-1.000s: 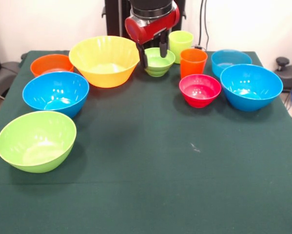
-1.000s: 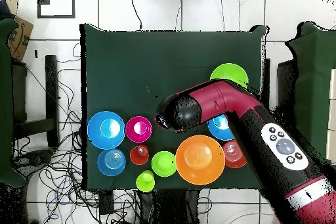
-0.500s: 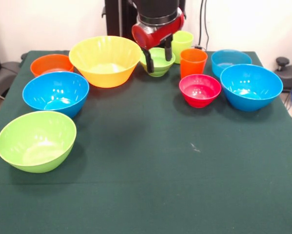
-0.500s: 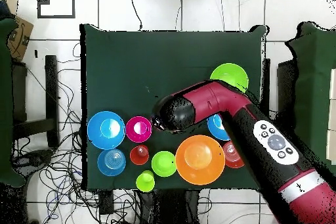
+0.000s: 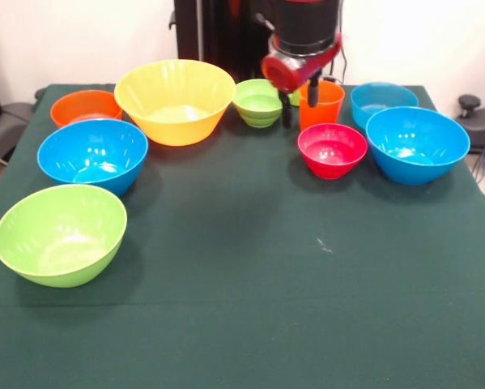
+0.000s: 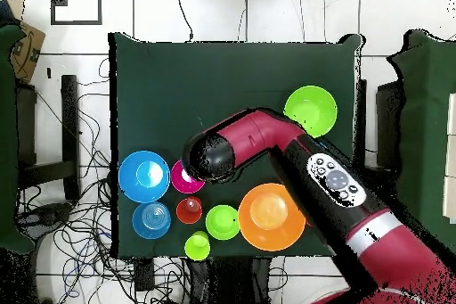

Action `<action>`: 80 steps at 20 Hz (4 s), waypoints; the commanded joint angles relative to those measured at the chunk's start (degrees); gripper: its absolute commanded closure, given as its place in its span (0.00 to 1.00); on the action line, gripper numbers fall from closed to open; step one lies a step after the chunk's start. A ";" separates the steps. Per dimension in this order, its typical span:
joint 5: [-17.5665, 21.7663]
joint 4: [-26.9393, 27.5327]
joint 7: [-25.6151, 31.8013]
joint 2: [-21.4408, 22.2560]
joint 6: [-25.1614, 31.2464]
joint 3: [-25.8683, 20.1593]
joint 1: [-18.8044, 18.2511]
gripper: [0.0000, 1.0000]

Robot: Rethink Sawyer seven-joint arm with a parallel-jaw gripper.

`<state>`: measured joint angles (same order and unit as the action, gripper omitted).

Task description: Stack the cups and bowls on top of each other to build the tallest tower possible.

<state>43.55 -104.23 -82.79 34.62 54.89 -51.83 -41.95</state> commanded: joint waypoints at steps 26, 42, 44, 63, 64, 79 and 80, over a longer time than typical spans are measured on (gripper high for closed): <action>7.21 4.32 15.08 -0.68 8.32 6.69 6.63 0.00; 10.08 4.26 17.58 -1.67 13.12 7.80 7.00 0.00; 10.12 4.44 17.89 -1.65 14.84 7.90 7.33 0.00; 12.73 5.24 14.84 -4.74 13.30 7.72 7.73 0.00; 12.92 5.23 14.81 -4.84 13.46 7.82 7.81 0.00; 15.11 8.14 15.54 -7.39 18.96 10.87 10.96 0.00; 15.12 8.23 15.59 -7.44 19.31 11.03 11.12 0.00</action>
<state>54.22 -100.89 -82.79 28.51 69.01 -45.15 -33.31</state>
